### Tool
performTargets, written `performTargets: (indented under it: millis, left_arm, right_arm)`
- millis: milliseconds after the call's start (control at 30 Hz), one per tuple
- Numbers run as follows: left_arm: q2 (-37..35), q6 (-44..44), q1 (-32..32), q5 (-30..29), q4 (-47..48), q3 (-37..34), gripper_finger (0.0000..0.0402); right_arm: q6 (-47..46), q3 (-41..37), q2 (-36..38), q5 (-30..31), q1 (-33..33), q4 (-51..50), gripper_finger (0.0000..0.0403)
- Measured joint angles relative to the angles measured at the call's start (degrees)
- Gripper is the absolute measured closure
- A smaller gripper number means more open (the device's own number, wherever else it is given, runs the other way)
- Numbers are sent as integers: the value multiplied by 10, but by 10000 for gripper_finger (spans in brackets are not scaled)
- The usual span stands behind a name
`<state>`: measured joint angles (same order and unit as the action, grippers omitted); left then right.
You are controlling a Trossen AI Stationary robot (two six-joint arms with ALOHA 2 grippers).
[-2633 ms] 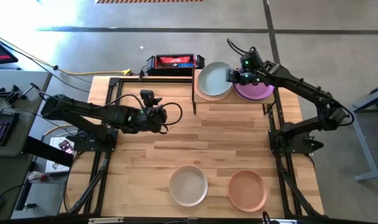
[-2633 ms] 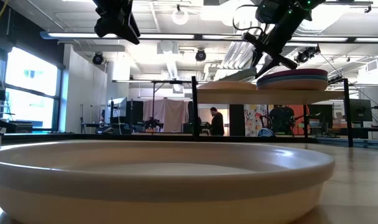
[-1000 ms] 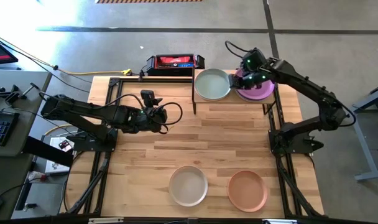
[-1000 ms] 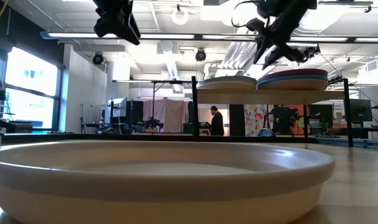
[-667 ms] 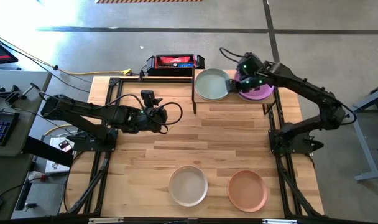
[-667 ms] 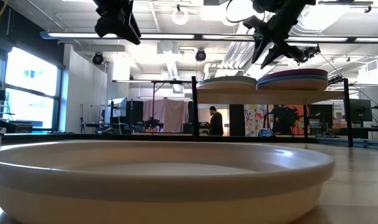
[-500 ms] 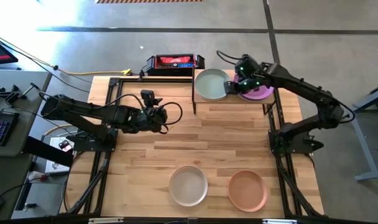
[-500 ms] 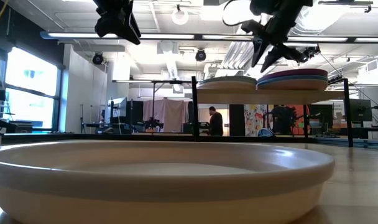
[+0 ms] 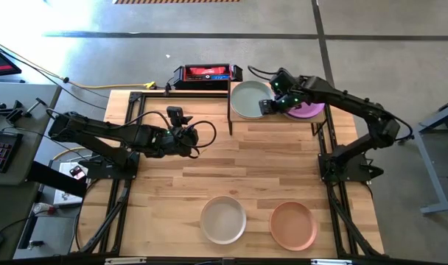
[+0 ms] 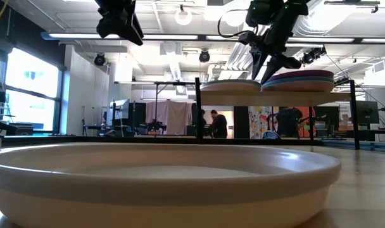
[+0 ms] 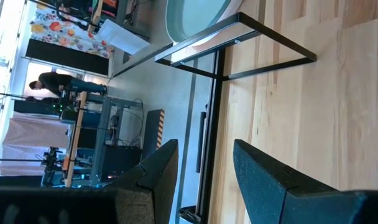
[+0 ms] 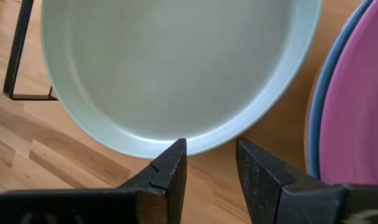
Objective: Place and stack plates onto a shelf
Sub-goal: Stack the light blue plate on top of the yellow plate on the shelf, then stack the brown plate on top of the light blue plate on the shelf
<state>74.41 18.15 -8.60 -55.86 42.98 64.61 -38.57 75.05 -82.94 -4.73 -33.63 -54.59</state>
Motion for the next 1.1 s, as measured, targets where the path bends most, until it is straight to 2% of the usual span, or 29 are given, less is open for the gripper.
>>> performTargets:
  millis: [333, 467, 533, 633, 867, 1100]
  left_arm:
    - [0, 0, 0, 0, 0, 0, 259]
    - [0, -2, 0, 0, 0, 0, 259]
    - [0, -20, 0, 6, 0, 0, 259]
    - [0, -62, 0, 27, 1, 0, 259]
    - [0, -107, 0, 45, 1, 0, 259]
    - [0, -136, 0, 54, 1, 0, 259]
  right_arm:
    - [-1, 0, 7, -6, 1, 0, 286]
    - [1, 0, 21, -64, 20, -3, 286]
    - [5, 0, 32, -103, 41, -14, 286]
    - [16, 0, 46, -129, 83, -45, 286]
    - [64, 0, 54, -129, 190, -142, 286]
    - [79, 0, 54, -118, 309, -148, 286]
